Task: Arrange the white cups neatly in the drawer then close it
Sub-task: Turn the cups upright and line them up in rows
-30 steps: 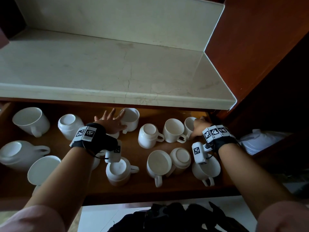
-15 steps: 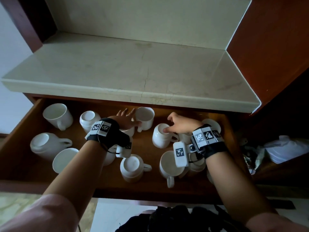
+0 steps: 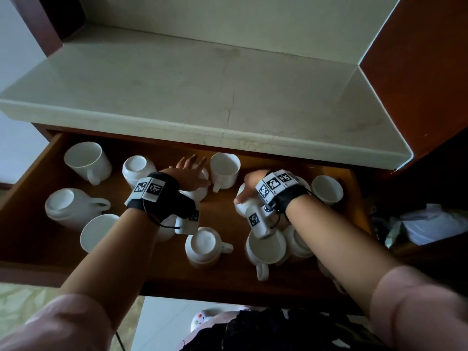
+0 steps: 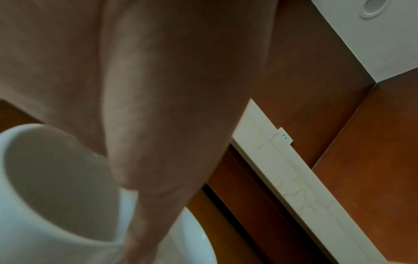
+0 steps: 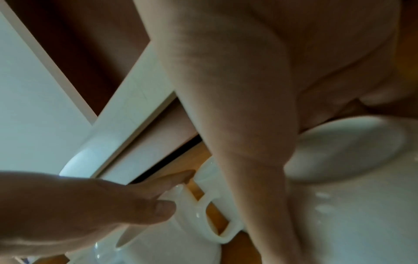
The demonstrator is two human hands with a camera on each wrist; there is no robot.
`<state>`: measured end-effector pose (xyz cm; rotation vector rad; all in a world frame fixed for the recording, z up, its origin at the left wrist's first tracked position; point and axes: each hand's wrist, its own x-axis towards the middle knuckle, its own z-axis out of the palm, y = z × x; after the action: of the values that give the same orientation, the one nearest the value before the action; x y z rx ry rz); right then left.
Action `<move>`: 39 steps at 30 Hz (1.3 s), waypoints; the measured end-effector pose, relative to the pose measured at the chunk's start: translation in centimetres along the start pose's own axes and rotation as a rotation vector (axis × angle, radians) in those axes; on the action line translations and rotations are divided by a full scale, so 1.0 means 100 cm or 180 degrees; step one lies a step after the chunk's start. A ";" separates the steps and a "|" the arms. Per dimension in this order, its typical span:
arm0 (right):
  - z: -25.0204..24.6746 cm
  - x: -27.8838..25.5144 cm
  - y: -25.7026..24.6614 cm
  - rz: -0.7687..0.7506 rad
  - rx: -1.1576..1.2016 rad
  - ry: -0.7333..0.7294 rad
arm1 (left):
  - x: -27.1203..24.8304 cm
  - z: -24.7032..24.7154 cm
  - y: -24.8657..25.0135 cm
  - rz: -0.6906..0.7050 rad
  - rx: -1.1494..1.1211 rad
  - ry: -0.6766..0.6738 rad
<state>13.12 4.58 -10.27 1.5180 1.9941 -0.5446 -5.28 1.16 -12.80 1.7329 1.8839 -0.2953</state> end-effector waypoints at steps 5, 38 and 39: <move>-0.006 0.008 -0.009 0.0130 -0.0222 -0.0099 | 0.000 0.002 0.000 -0.0006 -0.0141 0.0023; 0.010 -0.026 0.040 -0.0821 0.0864 0.0776 | -0.015 -0.001 0.011 -0.0166 -0.0417 0.0080; 0.012 -0.023 0.039 -0.0784 0.0772 0.0721 | -0.017 -0.003 0.011 -0.0147 -0.0429 0.0074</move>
<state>17.58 3.23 -9.62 1.5400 2.3819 -0.7679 -4.26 0.02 -11.46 1.6121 1.9166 -0.1623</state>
